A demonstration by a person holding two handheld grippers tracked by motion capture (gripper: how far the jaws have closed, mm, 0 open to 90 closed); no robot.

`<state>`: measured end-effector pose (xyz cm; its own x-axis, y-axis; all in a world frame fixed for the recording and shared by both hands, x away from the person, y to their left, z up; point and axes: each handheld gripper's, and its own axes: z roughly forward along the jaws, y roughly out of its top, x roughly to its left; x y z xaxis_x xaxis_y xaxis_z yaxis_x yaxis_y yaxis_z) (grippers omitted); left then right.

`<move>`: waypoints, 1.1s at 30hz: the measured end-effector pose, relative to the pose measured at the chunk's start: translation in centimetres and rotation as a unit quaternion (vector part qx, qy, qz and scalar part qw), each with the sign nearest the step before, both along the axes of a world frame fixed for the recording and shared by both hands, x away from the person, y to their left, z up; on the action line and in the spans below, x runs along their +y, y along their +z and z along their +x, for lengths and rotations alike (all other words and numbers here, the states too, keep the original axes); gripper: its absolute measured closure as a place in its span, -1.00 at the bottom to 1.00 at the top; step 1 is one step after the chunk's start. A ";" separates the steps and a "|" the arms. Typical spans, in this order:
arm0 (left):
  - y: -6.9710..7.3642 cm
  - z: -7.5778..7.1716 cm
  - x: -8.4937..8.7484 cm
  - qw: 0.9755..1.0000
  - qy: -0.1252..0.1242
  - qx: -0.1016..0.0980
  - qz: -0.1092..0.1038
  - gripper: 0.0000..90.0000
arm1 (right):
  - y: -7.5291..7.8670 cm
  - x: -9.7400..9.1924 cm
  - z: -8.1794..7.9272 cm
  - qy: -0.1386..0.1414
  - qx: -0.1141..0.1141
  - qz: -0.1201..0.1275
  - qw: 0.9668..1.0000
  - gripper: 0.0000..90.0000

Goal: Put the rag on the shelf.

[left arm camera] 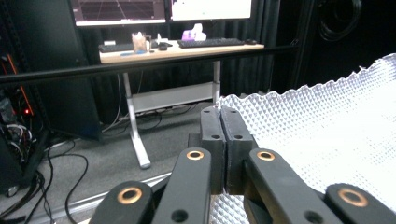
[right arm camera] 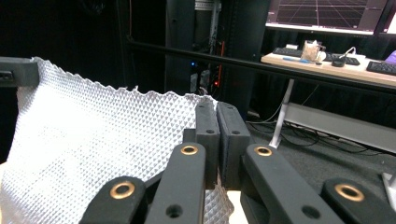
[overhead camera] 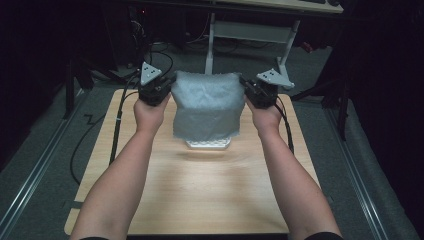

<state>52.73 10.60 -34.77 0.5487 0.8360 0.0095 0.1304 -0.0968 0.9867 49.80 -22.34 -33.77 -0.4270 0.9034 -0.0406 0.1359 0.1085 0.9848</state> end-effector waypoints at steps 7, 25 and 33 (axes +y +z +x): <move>-0.1 1.0 -0.3 1.000 0.004 0.010 0.005 1.00 | -0.4 -0.3 1.4 -0.002 0.021 0.001 1.000 0.97; -7.2 1.7 -0.3 0.993 -0.035 0.110 0.040 1.00 | -6.6 -0.8 2.5 0.012 0.095 -0.024 0.995 0.97; -10.1 1.0 -0.1 0.989 -0.045 0.141 0.011 1.00 | -9.2 -0.9 1.6 0.013 0.113 -0.015 0.993 0.97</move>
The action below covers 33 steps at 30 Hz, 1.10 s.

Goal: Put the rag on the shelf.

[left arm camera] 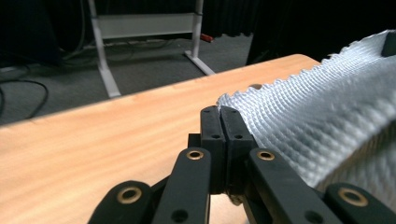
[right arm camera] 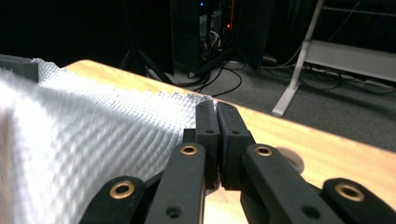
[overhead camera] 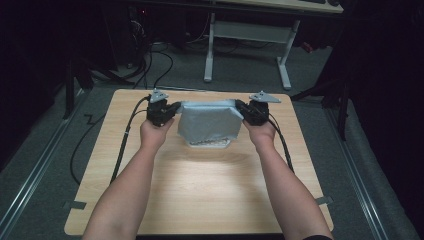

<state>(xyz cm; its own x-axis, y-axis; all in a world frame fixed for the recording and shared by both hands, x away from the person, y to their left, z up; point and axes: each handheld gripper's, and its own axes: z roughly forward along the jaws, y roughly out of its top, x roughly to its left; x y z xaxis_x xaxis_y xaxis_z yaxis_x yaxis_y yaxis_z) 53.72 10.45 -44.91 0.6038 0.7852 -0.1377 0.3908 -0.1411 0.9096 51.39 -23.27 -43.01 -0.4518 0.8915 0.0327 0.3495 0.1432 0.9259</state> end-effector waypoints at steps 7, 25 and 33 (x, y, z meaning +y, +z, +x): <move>-1.6 -0.4 0.2 1.000 -0.006 0.019 -0.023 0.99 | -1.7 -0.5 -0.8 0.000 0.013 0.012 1.000 0.97; -2.3 -1.0 -0.2 0.999 -0.013 0.026 -0.020 0.98 | -3.0 -0.1 -1.4 0.002 0.026 0.008 1.000 0.96; -2.6 -1.2 0.3 0.999 -0.008 0.036 -0.026 0.81 | -3.4 -0.5 -1.5 -0.002 0.032 0.012 0.999 0.82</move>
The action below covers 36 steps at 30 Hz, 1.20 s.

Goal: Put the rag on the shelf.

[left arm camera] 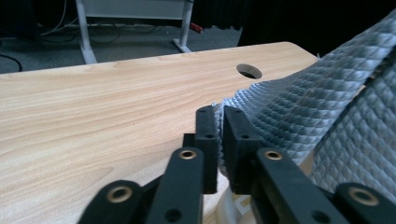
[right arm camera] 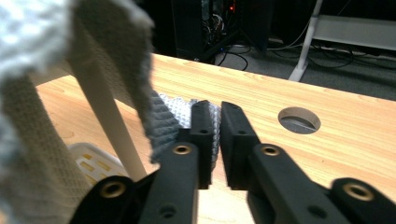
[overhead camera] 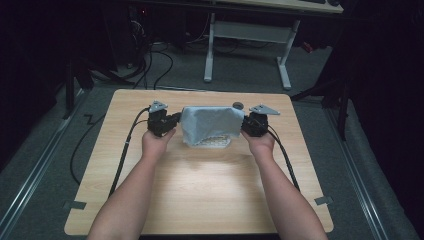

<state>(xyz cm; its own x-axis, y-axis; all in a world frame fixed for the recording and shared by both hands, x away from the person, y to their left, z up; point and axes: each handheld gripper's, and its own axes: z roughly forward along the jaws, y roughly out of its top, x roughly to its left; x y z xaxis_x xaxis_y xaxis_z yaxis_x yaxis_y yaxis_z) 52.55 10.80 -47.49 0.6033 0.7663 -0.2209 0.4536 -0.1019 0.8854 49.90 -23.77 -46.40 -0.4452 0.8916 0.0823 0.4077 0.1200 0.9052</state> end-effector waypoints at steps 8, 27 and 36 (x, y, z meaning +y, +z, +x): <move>1.1 -0.1 1.4 0.999 0.033 -0.011 -0.002 0.33 | 1.0 -0.8 0.0 -0.020 -0.012 -0.007 1.000 0.56; 2.8 -1.7 4.4 0.997 0.067 -0.033 -0.005 0.19 | 3.0 -1.9 -1.1 -0.032 -0.031 -0.025 0.999 0.38; 1.9 -3.6 5.5 0.997 0.068 -0.038 0.007 0.18 | 3.3 -2.6 -2.6 -0.033 -0.029 -0.036 0.998 0.29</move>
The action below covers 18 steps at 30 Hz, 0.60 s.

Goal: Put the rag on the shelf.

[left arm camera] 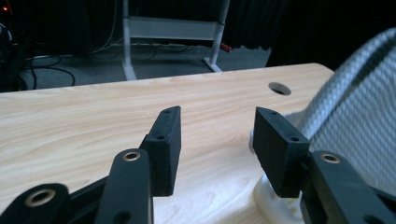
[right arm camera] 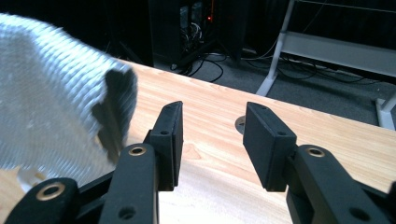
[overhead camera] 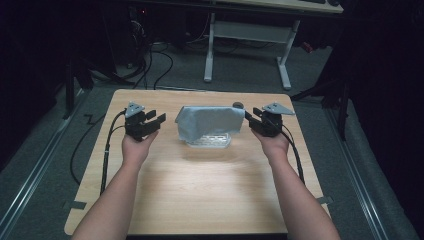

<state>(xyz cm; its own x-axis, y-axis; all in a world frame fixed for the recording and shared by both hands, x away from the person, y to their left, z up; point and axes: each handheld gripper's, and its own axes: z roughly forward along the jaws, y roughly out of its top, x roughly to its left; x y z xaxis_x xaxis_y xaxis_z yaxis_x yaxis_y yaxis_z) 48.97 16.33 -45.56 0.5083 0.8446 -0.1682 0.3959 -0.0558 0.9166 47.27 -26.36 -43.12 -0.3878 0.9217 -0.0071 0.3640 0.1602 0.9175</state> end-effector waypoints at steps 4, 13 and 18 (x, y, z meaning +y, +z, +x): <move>-0.4 -0.8 0.5 1.000 0.001 0.004 -0.001 0.16 | 0.0 -0.1 -1.0 0.002 -0.015 -0.006 1.000 0.27; -0.5 -3.0 1.1 1.000 -0.006 0.004 0.010 0.12 | 0.0 -0.7 -3.3 0.009 -0.018 -0.018 1.000 0.13; -0.4 -5.0 1.2 1.000 -0.017 0.000 0.022 0.09 | 0.0 -0.7 -5.1 0.020 -0.022 -0.031 0.999 0.06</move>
<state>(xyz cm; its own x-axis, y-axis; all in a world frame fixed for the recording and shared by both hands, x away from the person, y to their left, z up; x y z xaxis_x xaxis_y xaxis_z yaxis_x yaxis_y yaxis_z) 43.97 17.56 -45.97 0.5377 0.8328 -0.1316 0.3930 -0.1095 0.9130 42.14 -27.07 -43.17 -0.4223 0.9027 -0.0822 0.3152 0.2313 0.9204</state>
